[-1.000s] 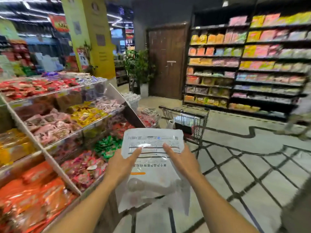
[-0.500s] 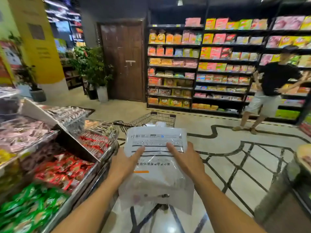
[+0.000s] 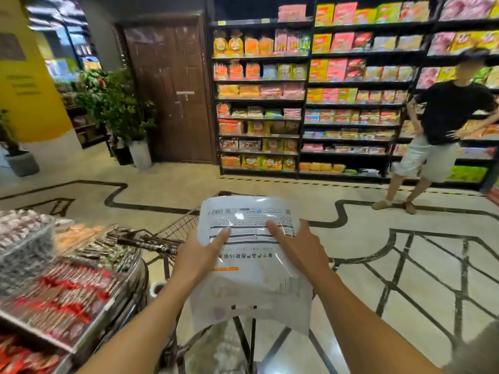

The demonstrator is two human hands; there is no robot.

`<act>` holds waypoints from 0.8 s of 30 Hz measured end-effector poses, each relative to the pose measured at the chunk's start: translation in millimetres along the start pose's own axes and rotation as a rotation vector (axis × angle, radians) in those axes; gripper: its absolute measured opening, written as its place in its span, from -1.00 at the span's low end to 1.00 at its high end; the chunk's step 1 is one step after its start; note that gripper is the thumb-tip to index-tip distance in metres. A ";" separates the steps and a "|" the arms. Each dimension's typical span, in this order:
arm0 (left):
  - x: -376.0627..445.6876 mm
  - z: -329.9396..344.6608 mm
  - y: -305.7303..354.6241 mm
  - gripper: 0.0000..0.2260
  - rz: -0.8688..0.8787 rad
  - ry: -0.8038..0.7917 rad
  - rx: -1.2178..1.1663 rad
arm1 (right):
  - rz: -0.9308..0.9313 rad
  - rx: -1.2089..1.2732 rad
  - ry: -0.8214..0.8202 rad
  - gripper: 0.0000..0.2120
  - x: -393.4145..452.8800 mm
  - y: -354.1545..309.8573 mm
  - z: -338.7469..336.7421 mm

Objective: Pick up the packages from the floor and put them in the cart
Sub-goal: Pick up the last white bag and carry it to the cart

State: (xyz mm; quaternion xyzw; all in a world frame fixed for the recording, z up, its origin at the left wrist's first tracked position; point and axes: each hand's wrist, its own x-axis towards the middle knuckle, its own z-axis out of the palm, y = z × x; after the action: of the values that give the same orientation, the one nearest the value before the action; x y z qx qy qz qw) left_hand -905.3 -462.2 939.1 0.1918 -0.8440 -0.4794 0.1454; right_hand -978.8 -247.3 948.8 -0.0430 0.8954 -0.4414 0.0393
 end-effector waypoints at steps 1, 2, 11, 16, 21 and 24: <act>21.4 8.8 6.3 -0.73 0.000 0.010 0.004 | -0.004 0.002 -0.011 0.14 25.7 -1.6 -2.7; 43.2 17.6 11.4 -0.72 0.007 0.020 -0.001 | -0.004 0.003 -0.017 0.19 52.4 -2.7 -4.7; 213.3 80.3 26.0 -0.69 -0.067 0.066 0.033 | -0.012 -0.016 -0.075 -0.12 254.9 -8.3 3.4; 313.3 112.4 3.8 -0.63 -0.096 0.122 0.026 | -0.079 -0.063 -0.116 -0.03 365.6 -7.8 32.0; 408.1 137.6 -58.9 -0.35 -0.225 0.191 -0.028 | -0.128 -0.145 -0.186 -0.08 468.0 -15.1 86.0; 441.7 152.5 -85.8 -0.36 -0.297 0.236 -0.075 | -0.139 -0.197 -0.248 -0.08 517.3 -14.0 124.6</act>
State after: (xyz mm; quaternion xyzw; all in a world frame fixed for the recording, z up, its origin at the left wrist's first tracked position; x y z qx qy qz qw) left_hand -1345.5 -591.8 816.1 0.3637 -0.7650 -0.5008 0.1782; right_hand -1478.5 -411.7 867.6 -0.1624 0.9175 -0.3446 0.1144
